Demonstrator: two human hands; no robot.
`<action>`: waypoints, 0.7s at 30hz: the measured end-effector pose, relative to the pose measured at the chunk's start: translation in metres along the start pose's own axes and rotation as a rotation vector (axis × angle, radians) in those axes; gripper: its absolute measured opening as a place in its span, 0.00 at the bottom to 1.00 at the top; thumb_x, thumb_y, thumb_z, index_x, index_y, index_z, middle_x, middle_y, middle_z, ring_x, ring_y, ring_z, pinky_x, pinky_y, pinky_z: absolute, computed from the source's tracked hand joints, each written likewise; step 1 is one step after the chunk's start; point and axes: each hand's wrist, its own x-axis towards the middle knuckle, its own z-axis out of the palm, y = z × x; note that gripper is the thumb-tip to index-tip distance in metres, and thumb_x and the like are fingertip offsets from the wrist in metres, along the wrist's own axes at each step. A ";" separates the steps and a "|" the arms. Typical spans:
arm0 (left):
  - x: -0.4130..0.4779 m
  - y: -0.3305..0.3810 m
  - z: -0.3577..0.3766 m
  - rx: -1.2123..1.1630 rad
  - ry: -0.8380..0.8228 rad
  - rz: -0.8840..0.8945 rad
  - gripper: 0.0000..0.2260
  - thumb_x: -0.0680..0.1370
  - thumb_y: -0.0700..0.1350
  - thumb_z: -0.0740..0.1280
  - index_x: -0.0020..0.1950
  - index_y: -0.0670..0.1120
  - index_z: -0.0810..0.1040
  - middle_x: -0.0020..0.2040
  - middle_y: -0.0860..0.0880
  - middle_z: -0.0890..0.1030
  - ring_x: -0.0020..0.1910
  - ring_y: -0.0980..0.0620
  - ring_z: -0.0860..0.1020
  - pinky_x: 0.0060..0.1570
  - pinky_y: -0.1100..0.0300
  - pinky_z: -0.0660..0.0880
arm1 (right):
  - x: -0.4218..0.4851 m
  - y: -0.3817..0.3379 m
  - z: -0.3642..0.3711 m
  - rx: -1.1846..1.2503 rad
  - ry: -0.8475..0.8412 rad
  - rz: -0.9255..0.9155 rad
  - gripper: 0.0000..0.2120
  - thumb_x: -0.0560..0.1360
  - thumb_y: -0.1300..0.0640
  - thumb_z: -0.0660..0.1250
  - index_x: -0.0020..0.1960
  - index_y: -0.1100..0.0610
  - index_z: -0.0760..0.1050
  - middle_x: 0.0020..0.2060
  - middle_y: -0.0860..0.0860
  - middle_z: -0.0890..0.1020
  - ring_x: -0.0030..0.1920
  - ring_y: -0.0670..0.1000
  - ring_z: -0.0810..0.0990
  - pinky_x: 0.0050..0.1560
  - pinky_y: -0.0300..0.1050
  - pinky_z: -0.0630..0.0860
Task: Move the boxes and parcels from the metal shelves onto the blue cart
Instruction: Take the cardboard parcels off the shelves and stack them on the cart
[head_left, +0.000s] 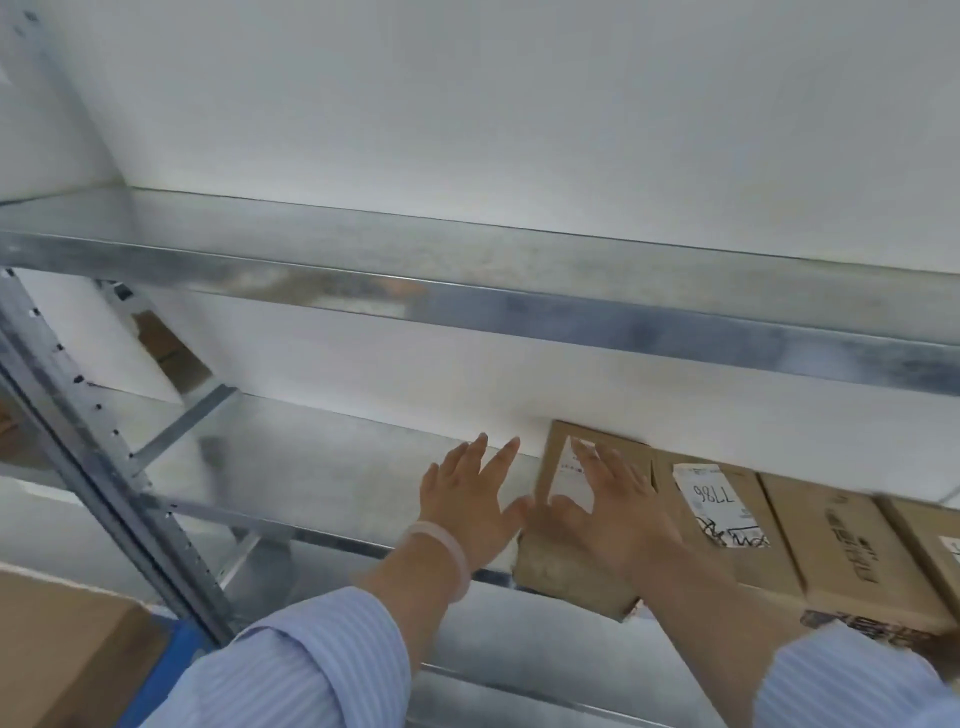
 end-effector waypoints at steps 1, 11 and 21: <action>0.006 0.013 0.007 -0.015 -0.029 0.000 0.30 0.77 0.67 0.51 0.77 0.63 0.45 0.79 0.52 0.48 0.77 0.49 0.46 0.73 0.45 0.46 | 0.000 0.014 -0.003 -0.002 -0.008 0.020 0.35 0.77 0.35 0.55 0.78 0.44 0.47 0.78 0.48 0.53 0.77 0.50 0.50 0.74 0.50 0.51; 0.037 0.064 0.058 -0.160 -0.303 -0.137 0.30 0.76 0.67 0.56 0.76 0.66 0.48 0.79 0.55 0.44 0.77 0.44 0.48 0.74 0.45 0.53 | 0.011 0.078 0.006 -0.034 -0.097 -0.005 0.35 0.77 0.36 0.56 0.78 0.44 0.46 0.78 0.47 0.52 0.77 0.50 0.49 0.76 0.50 0.46; 0.020 0.031 0.057 -0.307 -0.200 -0.306 0.32 0.74 0.66 0.60 0.76 0.65 0.52 0.79 0.53 0.50 0.74 0.43 0.59 0.72 0.46 0.60 | 0.030 0.053 0.028 -0.010 -0.122 -0.118 0.35 0.76 0.33 0.55 0.77 0.42 0.46 0.79 0.50 0.46 0.77 0.51 0.43 0.75 0.50 0.45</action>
